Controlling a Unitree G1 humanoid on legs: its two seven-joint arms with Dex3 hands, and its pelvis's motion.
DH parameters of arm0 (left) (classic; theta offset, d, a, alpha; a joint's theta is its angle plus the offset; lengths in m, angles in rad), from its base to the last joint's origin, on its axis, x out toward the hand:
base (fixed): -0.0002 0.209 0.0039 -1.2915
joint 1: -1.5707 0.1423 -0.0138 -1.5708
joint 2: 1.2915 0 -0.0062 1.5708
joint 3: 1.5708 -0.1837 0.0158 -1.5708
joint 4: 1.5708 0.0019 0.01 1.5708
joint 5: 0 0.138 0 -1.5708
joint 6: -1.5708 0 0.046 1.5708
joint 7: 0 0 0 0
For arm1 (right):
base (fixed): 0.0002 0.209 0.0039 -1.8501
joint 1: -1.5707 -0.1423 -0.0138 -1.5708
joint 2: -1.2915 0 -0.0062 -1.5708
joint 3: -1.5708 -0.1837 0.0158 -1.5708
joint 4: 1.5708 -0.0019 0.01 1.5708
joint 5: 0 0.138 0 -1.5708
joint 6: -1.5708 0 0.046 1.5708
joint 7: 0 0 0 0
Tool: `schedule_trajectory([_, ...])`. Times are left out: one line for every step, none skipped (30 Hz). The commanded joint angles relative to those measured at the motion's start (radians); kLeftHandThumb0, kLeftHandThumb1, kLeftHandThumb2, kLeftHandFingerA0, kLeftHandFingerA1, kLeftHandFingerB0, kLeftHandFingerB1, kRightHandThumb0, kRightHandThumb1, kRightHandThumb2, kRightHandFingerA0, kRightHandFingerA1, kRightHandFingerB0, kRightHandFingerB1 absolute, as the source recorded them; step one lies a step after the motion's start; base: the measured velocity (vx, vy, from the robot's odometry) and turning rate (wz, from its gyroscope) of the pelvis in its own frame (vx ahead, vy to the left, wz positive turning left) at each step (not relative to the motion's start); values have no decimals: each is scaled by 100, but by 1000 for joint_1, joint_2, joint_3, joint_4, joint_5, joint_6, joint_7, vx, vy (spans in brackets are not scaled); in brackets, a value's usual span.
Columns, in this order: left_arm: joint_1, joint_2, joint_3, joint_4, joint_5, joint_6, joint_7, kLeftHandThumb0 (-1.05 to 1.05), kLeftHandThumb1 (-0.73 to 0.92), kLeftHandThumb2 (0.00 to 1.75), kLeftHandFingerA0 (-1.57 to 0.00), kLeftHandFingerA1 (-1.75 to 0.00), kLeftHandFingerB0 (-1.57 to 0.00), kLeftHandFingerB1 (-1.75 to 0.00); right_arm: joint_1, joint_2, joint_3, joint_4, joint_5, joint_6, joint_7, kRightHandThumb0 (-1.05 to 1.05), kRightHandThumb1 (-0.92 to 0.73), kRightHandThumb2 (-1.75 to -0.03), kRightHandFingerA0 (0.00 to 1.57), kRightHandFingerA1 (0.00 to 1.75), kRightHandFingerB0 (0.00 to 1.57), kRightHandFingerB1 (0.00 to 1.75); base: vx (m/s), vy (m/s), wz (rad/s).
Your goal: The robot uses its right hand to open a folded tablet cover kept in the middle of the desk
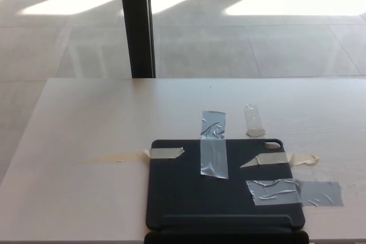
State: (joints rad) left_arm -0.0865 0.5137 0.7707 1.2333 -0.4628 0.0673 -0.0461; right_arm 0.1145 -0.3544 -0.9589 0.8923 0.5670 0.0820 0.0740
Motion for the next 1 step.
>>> schedule_trajectory([-9,23,-4,4,-12,18,1,-52,46,57,-72,-85,-62,-72,-2,-7,3,-15,28,-12,-3,-93,-80,-65,79,73,43,60,0,0,0])
